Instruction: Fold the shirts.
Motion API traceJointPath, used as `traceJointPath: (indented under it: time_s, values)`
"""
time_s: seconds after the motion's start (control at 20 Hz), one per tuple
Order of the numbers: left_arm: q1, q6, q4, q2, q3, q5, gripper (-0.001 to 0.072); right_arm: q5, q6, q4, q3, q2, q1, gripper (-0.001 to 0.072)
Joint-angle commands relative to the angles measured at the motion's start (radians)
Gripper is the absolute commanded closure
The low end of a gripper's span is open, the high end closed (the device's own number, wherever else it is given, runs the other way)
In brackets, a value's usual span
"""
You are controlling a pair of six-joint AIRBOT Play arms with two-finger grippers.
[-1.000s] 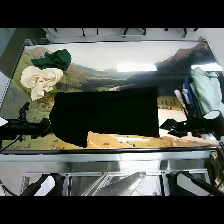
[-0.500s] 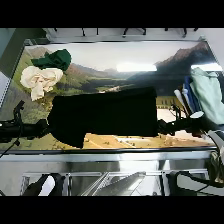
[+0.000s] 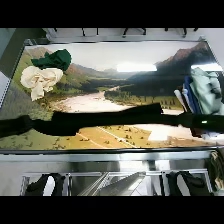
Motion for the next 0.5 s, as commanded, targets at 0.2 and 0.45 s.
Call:
traceJointPath:
  time_s: [0.2, 0.45]
  values:
    - [-0.267, -0.064, 0.426, -0.187, 0.93, -0.194, 0.0687, 0.121, 0.064, -0.156, 0.752, -0.031, 0.0, 0.069]
    - [-0.538, -0.093, 0.647, -0.328, 1.44, -0.205, 0.0688, 0.241, 0.06, -0.262, 1.245, -0.185, 0.0, 0.069]
